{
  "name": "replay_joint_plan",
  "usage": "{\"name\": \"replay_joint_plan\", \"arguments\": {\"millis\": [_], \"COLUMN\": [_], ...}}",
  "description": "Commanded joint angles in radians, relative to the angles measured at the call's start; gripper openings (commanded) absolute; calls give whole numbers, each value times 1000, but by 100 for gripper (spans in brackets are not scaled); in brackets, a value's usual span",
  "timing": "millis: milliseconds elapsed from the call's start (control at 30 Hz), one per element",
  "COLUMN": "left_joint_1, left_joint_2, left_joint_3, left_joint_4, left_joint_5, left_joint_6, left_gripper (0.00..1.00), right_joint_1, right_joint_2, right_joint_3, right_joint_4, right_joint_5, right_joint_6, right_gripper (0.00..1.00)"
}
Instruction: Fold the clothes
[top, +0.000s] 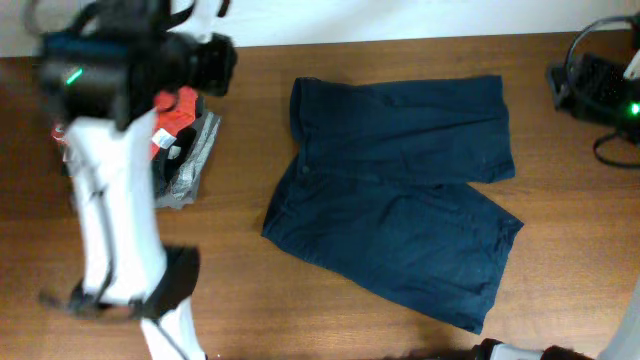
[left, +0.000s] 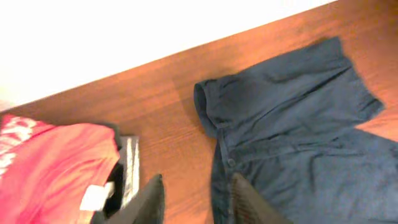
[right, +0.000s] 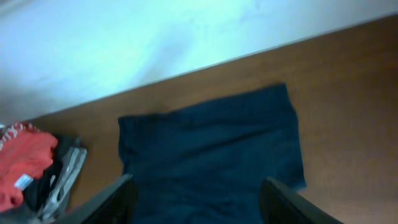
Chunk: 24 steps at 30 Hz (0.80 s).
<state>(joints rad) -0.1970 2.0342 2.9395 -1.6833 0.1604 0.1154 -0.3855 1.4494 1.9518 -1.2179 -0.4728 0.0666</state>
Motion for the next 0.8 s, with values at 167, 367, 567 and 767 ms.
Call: {"name": "replay_joint_plan", "arguments": {"millis": [167, 367, 567, 767], "left_joint_1": [-19, -18, -18, -18], "left_joint_2": [-409, -503, -488, -426], "left_joint_3": [-371, -715, -1164, -1572], "left_joint_4": [-4, 24, 239, 465], "left_joint_5": [-124, -180, -22, 110], "left_joint_6": [4, -70, -73, -69], "left_gripper": [45, 49, 54, 55], "right_joint_1": [6, 6, 6, 5], "right_joint_2": [-37, 16, 39, 39], "right_joint_3": [-10, -124, -405, -720], "right_joint_4": [-103, -202, -198, -101], "right_joint_5": [21, 33, 40, 86], "right_joint_6": [-6, -3, 19, 28], "right_gripper": [68, 68, 68, 68]}}
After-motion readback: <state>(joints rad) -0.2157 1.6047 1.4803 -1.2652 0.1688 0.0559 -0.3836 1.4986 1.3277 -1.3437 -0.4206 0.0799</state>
